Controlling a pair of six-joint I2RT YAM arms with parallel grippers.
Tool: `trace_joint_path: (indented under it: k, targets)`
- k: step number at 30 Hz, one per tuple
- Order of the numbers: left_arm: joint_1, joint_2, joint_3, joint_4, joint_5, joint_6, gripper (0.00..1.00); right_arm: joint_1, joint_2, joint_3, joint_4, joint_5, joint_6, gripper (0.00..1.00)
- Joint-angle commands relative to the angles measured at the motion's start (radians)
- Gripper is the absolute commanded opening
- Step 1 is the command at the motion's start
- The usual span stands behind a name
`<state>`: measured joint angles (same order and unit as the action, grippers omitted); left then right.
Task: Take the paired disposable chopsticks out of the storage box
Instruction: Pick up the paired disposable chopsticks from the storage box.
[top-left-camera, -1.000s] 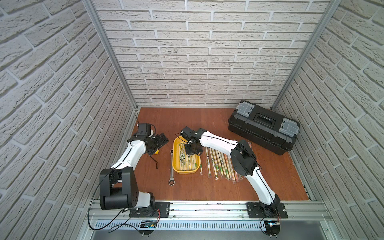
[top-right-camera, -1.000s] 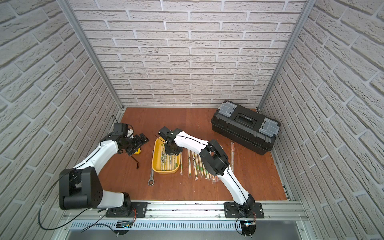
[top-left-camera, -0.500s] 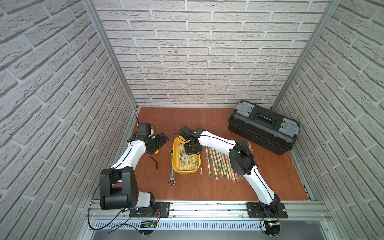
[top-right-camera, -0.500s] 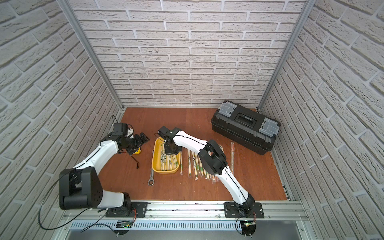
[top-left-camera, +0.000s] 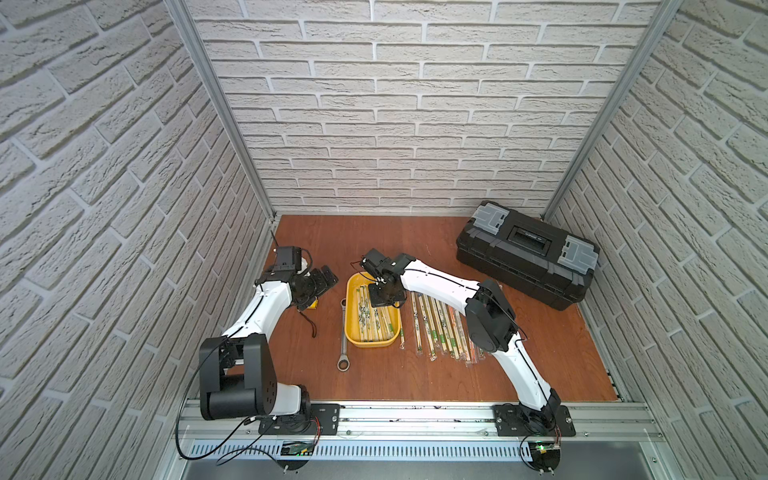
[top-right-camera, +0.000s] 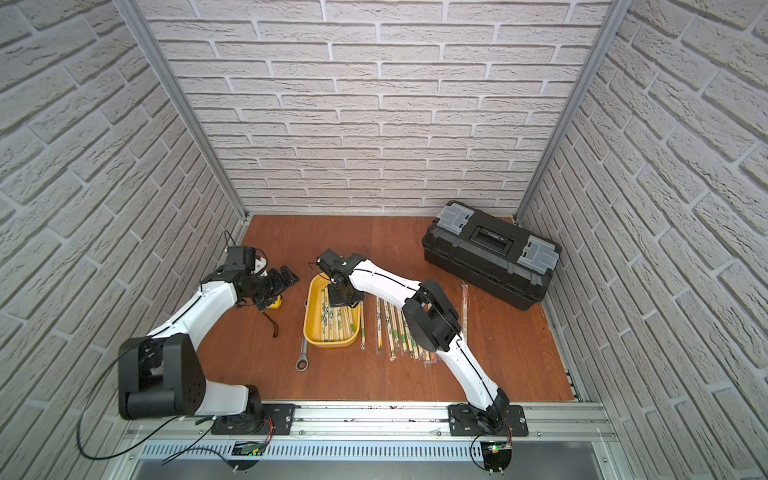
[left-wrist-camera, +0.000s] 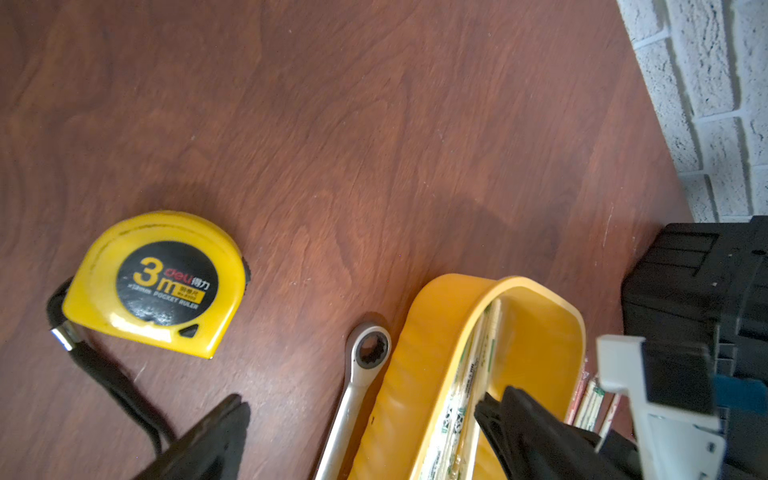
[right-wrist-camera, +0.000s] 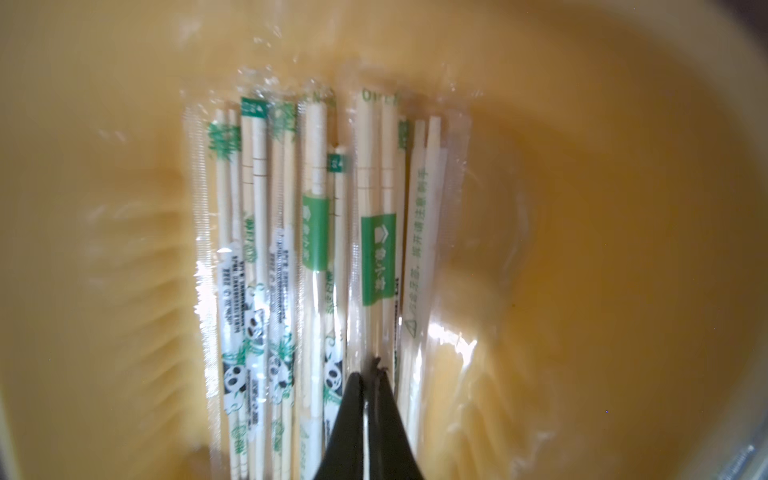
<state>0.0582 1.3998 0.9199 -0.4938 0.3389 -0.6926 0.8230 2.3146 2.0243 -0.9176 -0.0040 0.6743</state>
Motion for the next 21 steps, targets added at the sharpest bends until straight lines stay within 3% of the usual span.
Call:
trace_joint_path:
  k: [1, 14, 21]
  targets:
    - [0.008, -0.003, -0.003, 0.014, 0.000, 0.004, 0.98, 0.001, -0.089, -0.012, 0.029, 0.004, 0.008, 0.02]
    - [0.007, -0.001, 0.015, -0.004, -0.002, 0.013, 0.98, -0.042, -0.234, -0.125, 0.116, 0.003, 0.036, 0.02]
    - [0.006, -0.006, 0.021, -0.014, -0.005, 0.015, 0.98, -0.091, -0.395, -0.317, 0.171, 0.034, 0.051, 0.02]
